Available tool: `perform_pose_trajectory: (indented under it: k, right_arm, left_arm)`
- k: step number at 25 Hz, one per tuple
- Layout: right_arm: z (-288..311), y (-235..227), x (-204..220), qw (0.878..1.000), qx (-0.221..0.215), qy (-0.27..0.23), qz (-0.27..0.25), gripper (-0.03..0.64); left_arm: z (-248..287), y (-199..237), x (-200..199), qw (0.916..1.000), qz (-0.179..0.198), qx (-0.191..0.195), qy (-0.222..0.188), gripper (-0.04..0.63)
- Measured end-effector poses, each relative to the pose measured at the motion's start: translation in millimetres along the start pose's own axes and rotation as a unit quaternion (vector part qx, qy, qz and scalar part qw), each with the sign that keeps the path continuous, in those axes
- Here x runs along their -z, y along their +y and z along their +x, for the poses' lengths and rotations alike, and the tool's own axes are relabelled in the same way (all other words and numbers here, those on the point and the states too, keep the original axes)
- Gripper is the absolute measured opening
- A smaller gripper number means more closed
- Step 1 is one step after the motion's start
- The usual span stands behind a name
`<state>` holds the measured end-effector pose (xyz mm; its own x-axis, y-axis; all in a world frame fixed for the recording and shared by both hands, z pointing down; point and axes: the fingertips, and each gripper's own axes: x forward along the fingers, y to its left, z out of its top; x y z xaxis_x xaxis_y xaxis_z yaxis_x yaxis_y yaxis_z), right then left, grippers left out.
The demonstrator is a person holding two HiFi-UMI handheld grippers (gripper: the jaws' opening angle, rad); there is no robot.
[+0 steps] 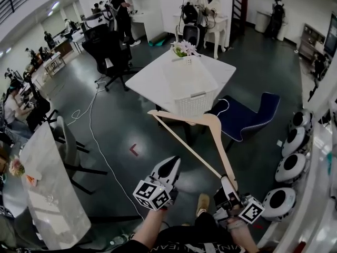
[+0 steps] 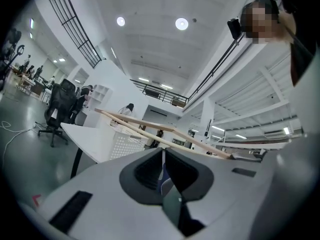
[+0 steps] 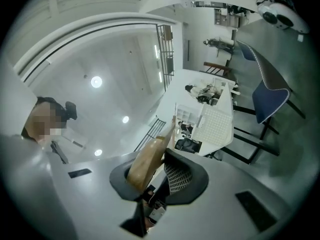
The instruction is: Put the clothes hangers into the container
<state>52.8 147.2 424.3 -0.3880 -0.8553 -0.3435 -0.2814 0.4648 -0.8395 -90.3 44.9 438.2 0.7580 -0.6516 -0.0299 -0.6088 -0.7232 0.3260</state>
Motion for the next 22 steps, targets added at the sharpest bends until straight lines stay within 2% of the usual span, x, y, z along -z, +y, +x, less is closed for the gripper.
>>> perform_pose_trajectory:
  k: [11, 17, 22]
  right_arm:
    - [64, -60, -77, 1.0, 0.002, 0.009, 0.008, 0.058]
    - [91, -84, -115, 1.0, 0.016, 0.009, -0.026, 0.058]
    - [107, -102, -140, 0.999, 0.029, 0.008, -0.032, 0.058]
  left_arm:
    - [98, 30, -17, 0.9997, 0.006, -0.016, -0.016, 0.025]
    - [137, 44, -20, 0.9993, 0.009, -0.031, -0.018, 0.025]
    - [161, 49, -22, 0.9988, 0.013, -0.043, -0.019, 0.025]
